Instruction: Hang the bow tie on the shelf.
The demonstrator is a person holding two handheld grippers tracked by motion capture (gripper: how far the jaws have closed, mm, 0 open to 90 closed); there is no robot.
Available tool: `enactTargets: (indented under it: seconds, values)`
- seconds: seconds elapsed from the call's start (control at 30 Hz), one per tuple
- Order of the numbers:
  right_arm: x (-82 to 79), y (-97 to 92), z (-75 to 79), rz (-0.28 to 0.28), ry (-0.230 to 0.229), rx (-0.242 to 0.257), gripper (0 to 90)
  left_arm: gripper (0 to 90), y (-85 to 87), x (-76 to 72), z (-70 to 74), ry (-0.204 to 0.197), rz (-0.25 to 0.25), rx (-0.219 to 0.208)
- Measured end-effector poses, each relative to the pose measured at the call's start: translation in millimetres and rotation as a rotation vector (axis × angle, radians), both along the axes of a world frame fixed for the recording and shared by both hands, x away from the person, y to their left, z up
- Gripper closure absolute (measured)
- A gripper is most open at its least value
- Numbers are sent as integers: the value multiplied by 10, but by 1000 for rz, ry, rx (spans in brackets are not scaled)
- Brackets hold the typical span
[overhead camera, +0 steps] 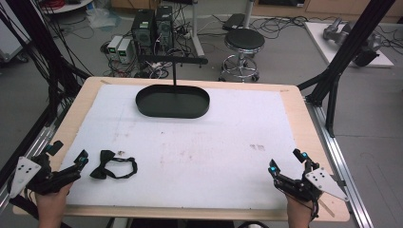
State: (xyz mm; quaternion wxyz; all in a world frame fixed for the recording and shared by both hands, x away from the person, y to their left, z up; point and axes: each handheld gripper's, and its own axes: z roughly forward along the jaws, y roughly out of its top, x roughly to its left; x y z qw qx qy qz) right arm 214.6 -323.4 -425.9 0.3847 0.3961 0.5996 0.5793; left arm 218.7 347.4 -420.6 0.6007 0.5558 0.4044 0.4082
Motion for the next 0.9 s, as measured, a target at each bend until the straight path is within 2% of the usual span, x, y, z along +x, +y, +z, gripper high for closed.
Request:
enactTargets:
  seconds: [0.2,0.4,0.5,0.7,0.77,0.83,0.9]
  values:
    - [3,-5,-4,11,0,0,105,98,-17,-7,72,5,-48,7]
    - [15,2,-19,14,12,-1,105,100,-96,-31,194,19,-129,44]
    - [13,1,-17,17,10,2,105,119,-196,-27,251,56,-237,101]
    - [5,-9,-11,16,6,17,105,143,-417,-1,249,139,-403,217]
    - [8,-8,-13,17,5,14,105,189,-487,10,221,163,-452,263]
    - [9,-6,-13,20,5,13,105,265,-542,26,182,191,-478,301]
    - [12,-2,-11,25,3,12,105,262,-593,63,130,245,-481,335]
